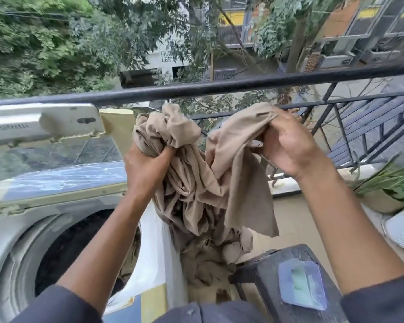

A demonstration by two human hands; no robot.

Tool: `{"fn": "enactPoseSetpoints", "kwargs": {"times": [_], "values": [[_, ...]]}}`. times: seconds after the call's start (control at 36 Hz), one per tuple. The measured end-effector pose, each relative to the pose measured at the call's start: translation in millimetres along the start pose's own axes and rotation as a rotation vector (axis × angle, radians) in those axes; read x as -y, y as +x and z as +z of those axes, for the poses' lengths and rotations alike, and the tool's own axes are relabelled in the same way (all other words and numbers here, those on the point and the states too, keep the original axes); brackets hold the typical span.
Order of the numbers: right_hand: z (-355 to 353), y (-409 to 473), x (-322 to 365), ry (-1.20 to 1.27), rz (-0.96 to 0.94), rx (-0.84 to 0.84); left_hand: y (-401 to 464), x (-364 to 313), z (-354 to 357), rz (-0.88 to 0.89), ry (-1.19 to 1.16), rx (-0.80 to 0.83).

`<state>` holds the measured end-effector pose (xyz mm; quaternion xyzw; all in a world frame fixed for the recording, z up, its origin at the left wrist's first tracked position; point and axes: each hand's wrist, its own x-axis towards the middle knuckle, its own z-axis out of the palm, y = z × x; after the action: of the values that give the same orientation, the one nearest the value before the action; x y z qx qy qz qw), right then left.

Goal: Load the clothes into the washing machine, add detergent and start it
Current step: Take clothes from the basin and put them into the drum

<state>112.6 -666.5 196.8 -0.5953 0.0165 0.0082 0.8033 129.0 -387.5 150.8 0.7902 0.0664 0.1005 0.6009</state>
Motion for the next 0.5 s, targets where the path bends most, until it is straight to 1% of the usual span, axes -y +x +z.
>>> {"fn": "enactPoseSetpoints", "kwargs": {"times": [0.06, 0.11, 0.17, 0.19, 0.22, 0.28, 0.39, 0.44, 0.5], "values": [[18.8, -2.5, -5.7, -0.039, 0.016, 0.086, -1.9, -1.1, 3.2, 0.039, -0.096, 0.117], [41.7, -6.0, -11.8, -0.072, 0.010, 0.153, -4.3, -2.2, 5.9, 0.079, -0.152, 0.298], [64.4, -9.4, -17.9, -0.056, 0.014, 0.208, -12.1, -6.8, 10.4, 0.103, -0.134, 0.469], [72.9, -8.9, -21.2, -0.048, 0.017, 0.217, -16.2, -7.8, 13.4, 0.110, -0.089, 0.496], [80.1, -8.7, -23.5, -0.053, 0.011, 0.217, -20.0, -7.4, 16.6, 0.110, -0.048, 0.488], [86.8, -6.9, -26.9, -0.088, 0.000, 0.224, -24.0, -5.1, 21.2, 0.101, -0.014, 0.411], [80.4, -14.1, -24.1, -0.150, 0.011, 0.365, -25.1, -2.7, 23.0, 0.079, 0.016, 0.193], [73.1, -19.5, -24.9, -0.177, 0.016, 0.414, -25.9, -0.7, 23.7, 0.087, 0.034, 0.138], [65.2, -22.6, -29.9, -0.212, -0.024, 0.364, -26.1, -1.4, 24.4, 0.100, 0.051, 0.099]]}}
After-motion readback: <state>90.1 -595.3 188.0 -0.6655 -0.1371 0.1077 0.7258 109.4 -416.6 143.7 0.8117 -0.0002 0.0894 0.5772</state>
